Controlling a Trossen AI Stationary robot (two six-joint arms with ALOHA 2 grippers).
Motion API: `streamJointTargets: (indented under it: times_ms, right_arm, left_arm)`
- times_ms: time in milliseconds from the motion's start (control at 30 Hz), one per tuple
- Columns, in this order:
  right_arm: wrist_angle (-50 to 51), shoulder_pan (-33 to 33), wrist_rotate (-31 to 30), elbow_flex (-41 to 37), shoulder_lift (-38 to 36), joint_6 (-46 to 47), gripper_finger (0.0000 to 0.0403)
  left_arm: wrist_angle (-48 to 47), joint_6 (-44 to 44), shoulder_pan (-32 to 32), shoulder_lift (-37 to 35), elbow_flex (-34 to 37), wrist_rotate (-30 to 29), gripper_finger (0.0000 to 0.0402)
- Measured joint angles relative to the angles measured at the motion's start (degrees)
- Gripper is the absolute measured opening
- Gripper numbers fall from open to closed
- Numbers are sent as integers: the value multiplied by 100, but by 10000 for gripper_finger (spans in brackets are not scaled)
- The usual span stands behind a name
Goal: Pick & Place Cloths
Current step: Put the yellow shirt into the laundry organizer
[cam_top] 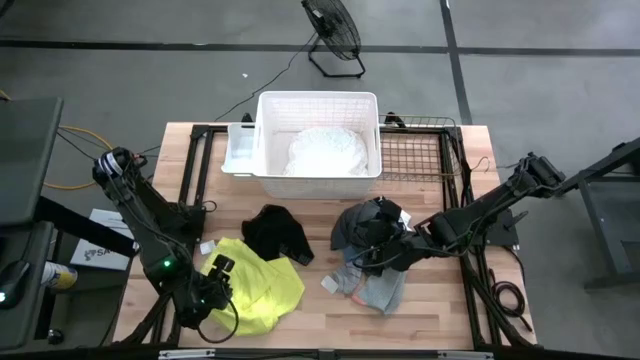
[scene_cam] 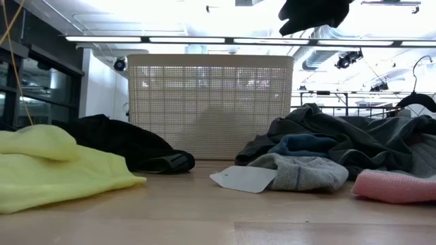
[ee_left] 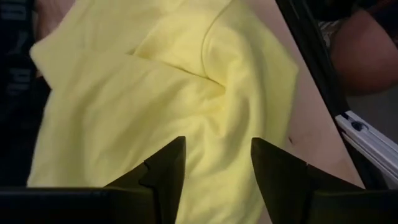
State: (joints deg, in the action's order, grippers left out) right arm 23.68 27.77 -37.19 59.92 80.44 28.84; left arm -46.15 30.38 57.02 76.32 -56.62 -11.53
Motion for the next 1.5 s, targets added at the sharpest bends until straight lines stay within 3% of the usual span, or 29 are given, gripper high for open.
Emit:
streamJointTargets:
  times_ms: [133, 300, 567, 967, 1200, 1333, 1500]
  right_arm:
    - [17, 0, -2, 0, 0, -9, 235]
    - [36, 0, -3, 1, 0, -11, 235]
    - [306, 0, 22, 0, 0, 176, 235]
    - [311, 0, 15, 1, 0, 264, 235]
    - [311, 0, 22, 0, 0, 289, 235]
    - [311, 0, 24, 0, 0, 289, 235]
    - [311, 0, 26, 0, 0, 291, 235]
  left_arm:
    - [331, -212, 2, 240, 0, 8, 230]
    - [752, -1236, 2, 590, 2, 85, 268]
    - [497, -1642, 4, 1158, 4, 629, 270]
    - [66, -2293, 4, 1917, -14, 304, 269]
    - [9, -2252, 2, 2296, -28, 277, 269]
    - [32, -1848, 2, 2325, -22, 282, 245]
    - [84, -1295, 4, 2329, -11, 534, 144]
